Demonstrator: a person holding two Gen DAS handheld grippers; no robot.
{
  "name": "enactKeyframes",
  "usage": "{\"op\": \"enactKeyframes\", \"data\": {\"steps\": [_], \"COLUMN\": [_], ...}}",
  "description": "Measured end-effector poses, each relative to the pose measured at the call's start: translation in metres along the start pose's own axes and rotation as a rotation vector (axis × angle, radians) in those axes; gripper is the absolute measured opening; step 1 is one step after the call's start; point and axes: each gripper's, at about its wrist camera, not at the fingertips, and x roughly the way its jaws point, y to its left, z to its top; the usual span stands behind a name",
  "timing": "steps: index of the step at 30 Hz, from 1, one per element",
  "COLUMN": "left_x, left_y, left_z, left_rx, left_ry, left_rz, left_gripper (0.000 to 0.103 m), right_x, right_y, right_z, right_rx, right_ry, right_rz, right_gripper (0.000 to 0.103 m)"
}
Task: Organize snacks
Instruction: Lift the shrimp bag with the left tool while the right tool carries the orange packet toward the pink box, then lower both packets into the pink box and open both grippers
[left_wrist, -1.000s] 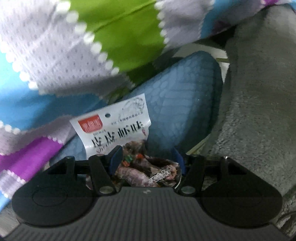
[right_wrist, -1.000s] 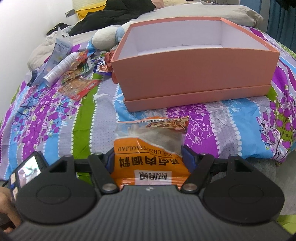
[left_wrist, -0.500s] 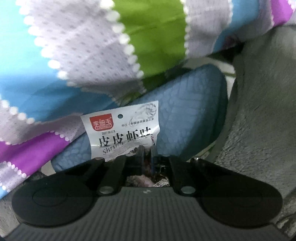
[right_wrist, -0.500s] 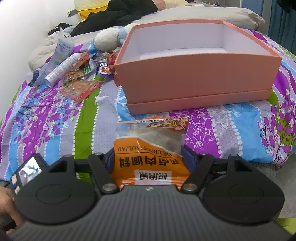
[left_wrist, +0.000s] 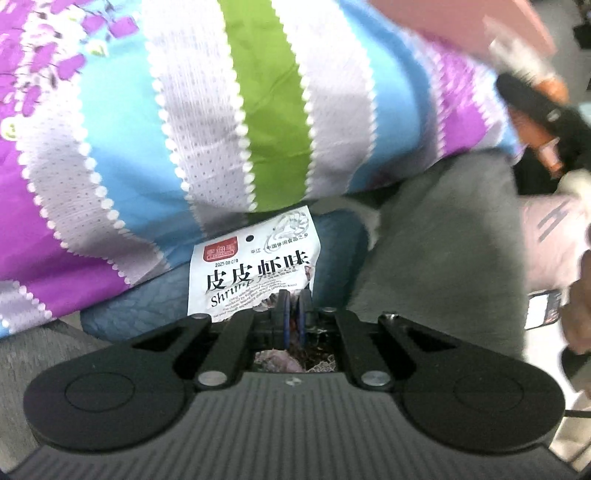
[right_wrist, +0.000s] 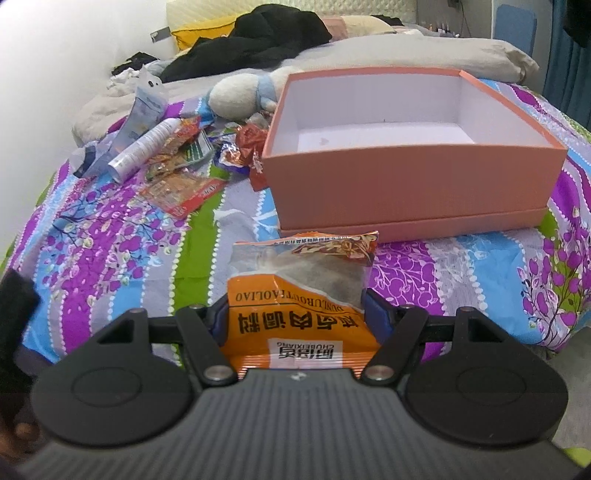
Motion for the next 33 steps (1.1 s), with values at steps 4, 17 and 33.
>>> {"op": "enactKeyframes", "data": {"steps": [4, 17, 33], "left_x": [-0.029, -0.106, -0.172], "left_y": [-0.003, -0.039, -0.070], "left_z": [-0.005, 0.004, 0.081], "left_rx": [-0.039, -0.059, -0.033], "left_ry": [-0.071, -0.290, -0.490], "left_rz": [-0.059, -0.175, -0.192], "left_gripper": [0.005, 0.005, 0.005], "right_x": [-0.008, -0.034, -0.029], "right_y": [0.002, 0.002, -0.020], "right_z": [0.004, 0.037, 0.103], "right_rx": [-0.003, -0.014, -0.039], "right_ry": [-0.017, -0.096, -0.162], "right_rz": [0.002, -0.001, -0.002], "right_gripper": [0.073, 0.073, 0.073]}}
